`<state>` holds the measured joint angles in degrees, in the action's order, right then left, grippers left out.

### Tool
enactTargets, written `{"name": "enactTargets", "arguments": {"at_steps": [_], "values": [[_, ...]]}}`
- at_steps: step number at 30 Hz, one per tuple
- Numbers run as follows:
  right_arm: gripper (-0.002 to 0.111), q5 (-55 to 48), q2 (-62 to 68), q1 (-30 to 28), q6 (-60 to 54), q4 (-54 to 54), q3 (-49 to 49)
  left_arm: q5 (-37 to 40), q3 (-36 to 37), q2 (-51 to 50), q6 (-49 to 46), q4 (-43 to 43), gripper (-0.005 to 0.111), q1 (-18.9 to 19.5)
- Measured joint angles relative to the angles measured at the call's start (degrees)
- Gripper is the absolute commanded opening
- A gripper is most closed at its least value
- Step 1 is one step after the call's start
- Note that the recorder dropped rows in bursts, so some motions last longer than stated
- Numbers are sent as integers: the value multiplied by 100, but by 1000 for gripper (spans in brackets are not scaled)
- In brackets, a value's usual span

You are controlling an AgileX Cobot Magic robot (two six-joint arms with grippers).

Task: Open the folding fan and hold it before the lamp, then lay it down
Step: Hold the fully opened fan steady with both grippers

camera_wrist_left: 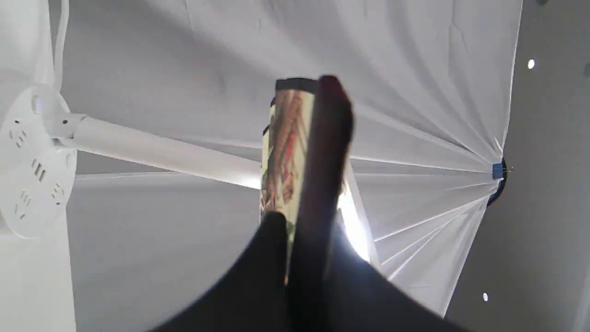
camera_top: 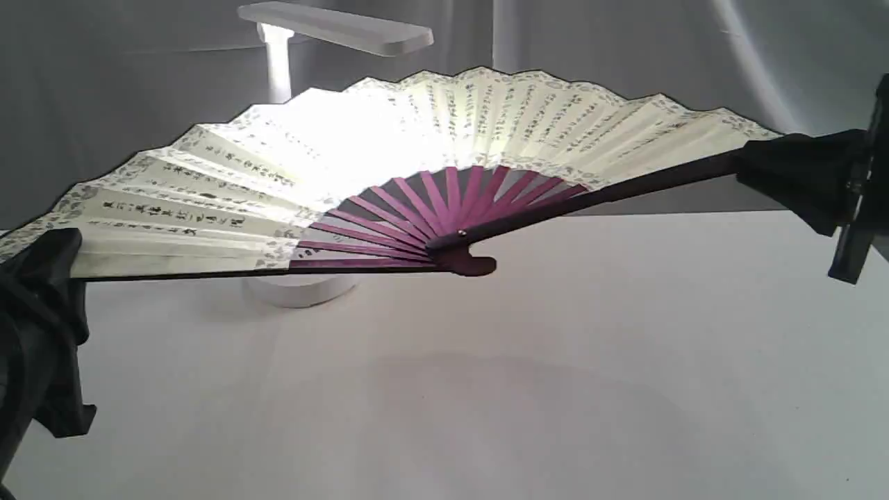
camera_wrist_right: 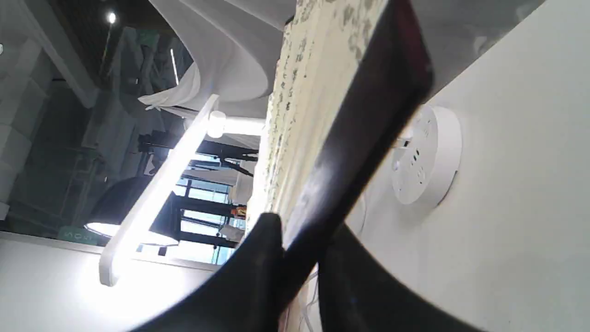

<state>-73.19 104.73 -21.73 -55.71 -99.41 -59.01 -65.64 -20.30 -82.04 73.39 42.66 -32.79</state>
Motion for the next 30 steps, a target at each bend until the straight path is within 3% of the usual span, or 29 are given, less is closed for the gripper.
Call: {"name": "enactTargets", "arguments": {"at_steps": [23,30], "values": [[0,57,0,0,0,81,0,13,0,0,-11,-90,0,0],[0,311,-3,0,21,389,0,687,0,23,-190,-54,0,0]]}}
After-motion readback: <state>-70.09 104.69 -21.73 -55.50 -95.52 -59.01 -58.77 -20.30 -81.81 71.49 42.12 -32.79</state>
